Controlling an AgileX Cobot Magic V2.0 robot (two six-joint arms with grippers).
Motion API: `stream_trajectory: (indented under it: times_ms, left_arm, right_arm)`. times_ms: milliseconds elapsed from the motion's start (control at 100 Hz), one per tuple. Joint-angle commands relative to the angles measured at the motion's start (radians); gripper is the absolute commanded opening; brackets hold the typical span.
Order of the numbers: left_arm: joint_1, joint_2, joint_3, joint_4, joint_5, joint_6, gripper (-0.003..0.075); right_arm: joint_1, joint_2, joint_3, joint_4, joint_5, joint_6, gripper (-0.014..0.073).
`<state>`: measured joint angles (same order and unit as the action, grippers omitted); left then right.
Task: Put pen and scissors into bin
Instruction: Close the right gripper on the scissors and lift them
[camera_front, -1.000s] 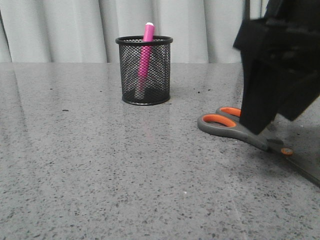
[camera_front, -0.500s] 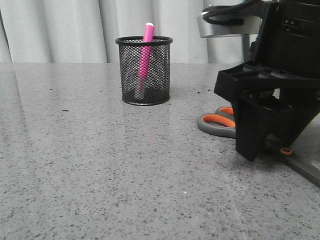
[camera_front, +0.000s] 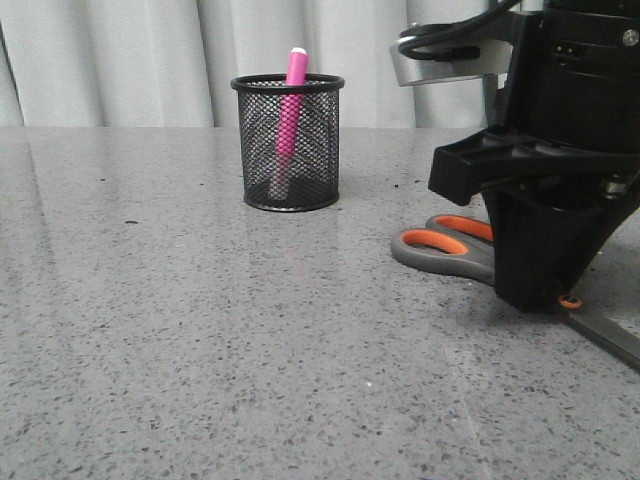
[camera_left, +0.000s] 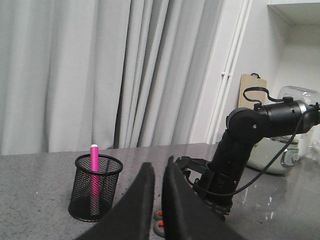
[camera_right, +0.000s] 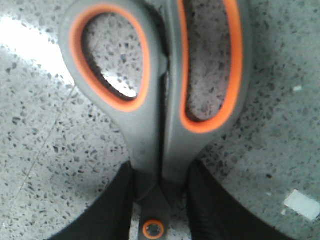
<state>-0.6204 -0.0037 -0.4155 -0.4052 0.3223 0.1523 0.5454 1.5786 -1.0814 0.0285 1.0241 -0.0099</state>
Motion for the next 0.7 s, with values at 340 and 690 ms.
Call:
stream_trajectory:
  times_ms: [340,690]
  left_arm:
    - [-0.004,0.019,-0.024,-0.046,-0.062,-0.009,0.0008]
    - [-0.004,0.019,-0.024,-0.042,-0.068,-0.009,0.0008]
  right_arm:
    - [0.008,-0.077,-0.218,0.024,-0.042,-0.005,-0.0062]
    - [0.063,-0.087,-0.510,0.037,-0.622,-0.005,-0.0065]
